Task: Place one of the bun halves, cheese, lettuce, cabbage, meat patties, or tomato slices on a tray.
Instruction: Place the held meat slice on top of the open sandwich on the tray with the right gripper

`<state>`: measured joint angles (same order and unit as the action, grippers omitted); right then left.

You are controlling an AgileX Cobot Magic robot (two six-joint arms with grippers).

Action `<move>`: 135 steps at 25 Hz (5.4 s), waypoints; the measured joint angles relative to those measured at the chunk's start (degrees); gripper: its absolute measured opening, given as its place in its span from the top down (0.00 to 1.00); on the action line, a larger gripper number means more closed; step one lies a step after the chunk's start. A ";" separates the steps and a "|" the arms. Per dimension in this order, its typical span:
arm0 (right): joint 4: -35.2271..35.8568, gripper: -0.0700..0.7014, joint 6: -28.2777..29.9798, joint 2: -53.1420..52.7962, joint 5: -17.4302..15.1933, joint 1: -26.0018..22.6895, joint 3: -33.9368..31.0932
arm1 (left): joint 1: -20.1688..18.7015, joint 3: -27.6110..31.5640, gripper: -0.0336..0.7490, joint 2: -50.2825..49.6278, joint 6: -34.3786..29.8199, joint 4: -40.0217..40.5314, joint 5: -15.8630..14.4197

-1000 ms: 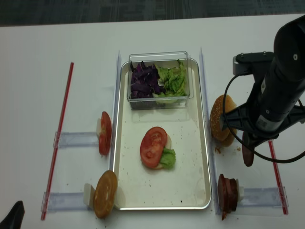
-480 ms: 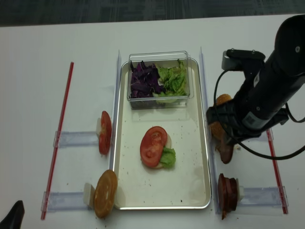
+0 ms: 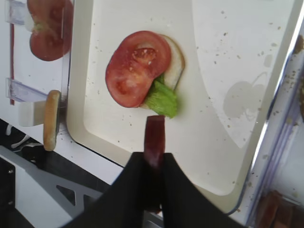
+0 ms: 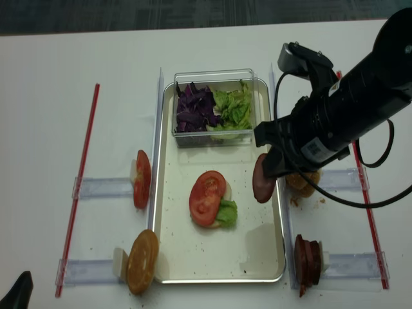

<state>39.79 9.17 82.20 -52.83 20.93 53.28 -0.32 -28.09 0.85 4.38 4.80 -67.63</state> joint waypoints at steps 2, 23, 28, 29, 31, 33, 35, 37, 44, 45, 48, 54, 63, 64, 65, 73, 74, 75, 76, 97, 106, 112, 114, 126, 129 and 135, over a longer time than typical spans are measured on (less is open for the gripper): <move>1.43 0.76 1.20 0.00 0.00 0.00 0.00 | 0.00 0.00 0.08 0.00 0.00 0.00 0.00; 4.44 0.77 5.24 8.82 2.41 0.00 1.19 | 0.00 0.00 0.08 0.00 0.00 0.00 0.00; 5.09 0.77 6.16 11.74 2.34 0.00 5.48 | 0.00 0.00 0.08 0.00 0.00 0.00 0.00; 5.50 0.77 6.24 12.21 2.13 0.00 6.43 | 0.00 0.00 0.08 0.00 0.00 0.00 0.00; 6.15 0.77 6.45 12.97 1.42 0.00 8.01 | 0.00 0.00 0.08 0.00 0.00 0.00 0.00; 6.66 0.77 6.71 13.83 0.78 0.00 8.72 | 0.00 0.00 0.08 0.00 0.00 0.00 0.00; 7.01 0.77 6.95 14.38 0.37 0.00 8.80 | 0.00 0.00 0.08 0.00 0.00 0.00 0.00; 7.29 0.77 7.31 14.56 0.06 0.11 8.85 | 0.00 0.00 0.08 0.00 0.00 0.00 0.00; 9.21 0.77 7.95 15.05 1.66 5.43 9.08 | 0.00 0.00 0.08 0.00 0.00 0.00 0.00; 9.62 0.77 8.06 15.28 1.95 6.41 9.20 | 0.00 0.00 0.08 0.00 0.00 0.00 0.00; 10.31 0.77 8.06 16.65 2.69 8.88 9.69 | 0.00 0.00 0.08 0.00 0.00 0.00 0.00; 11.80 0.77 8.66 19.44 3.15 11.35 10.98 | 0.00 0.00 0.08 0.00 0.00 0.04 0.00; 12.31 0.77 10.21 20.76 4.98 11.35 11.31 | 0.00 0.00 0.08 0.00 0.00 0.14 0.00; 12.40 0.77 10.48 21.16 5.40 11.35 11.31 | 0.00 0.00 0.08 0.00 0.00 0.18 0.00; 12.45 0.77 10.72 21.44 5.66 11.35 11.31 | 0.00 0.00 0.08 0.00 0.00 0.18 0.00; 12.68 0.77 11.85 22.95 7.35 11.35 11.31 | 0.00 0.00 0.08 0.00 0.00 0.28 0.00; 12.68 0.77 12.01 22.95 7.55 11.35 11.31 | 0.00 0.00 0.08 0.00 0.00 0.28 0.00; 12.68 0.77 12.14 22.95 7.83 11.35 11.31 | 0.00 0.00 0.08 0.00 0.00 0.28 0.00; 12.68 0.77 12.14 22.95 8.14 11.35 11.31 | 0.00 0.00 0.08 0.00 0.00 0.28 0.00; 14.09 0.77 13.69 25.83 9.33 11.35 11.31 | 0.00 0.00 0.08 0.00 0.00 0.41 0.00; 13.98 0.76 14.05 25.83 9.33 11.35 11.31 | 0.00 0.00 0.08 0.00 0.00 0.41 0.00; 13.37 0.38 14.05 25.83 8.98 11.35 11.31 | 0.00 0.00 0.08 0.00 0.00 0.41 0.00; 13.37 0.22 14.05 25.83 9.00 11.35 11.31 | 0.00 0.00 0.08 0.00 0.00 0.41 0.00; 12.71 0.08 14.05 25.83 9.00 11.35 11.31 | 0.00 0.00 0.08 0.00 0.00 0.41 0.00; 11.57 0.08 13.14 25.83 8.86 11.35 11.31 | 0.00 0.00 0.08 0.00 0.00 0.41 0.00; 11.11 0.08 12.56 25.83 8.23 11.35 11.31 | 0.00 0.00 0.08 0.00 0.00 0.41 0.00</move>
<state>50.90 21.73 108.03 -44.61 32.28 64.59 -0.32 -28.09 0.85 4.38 5.21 -67.63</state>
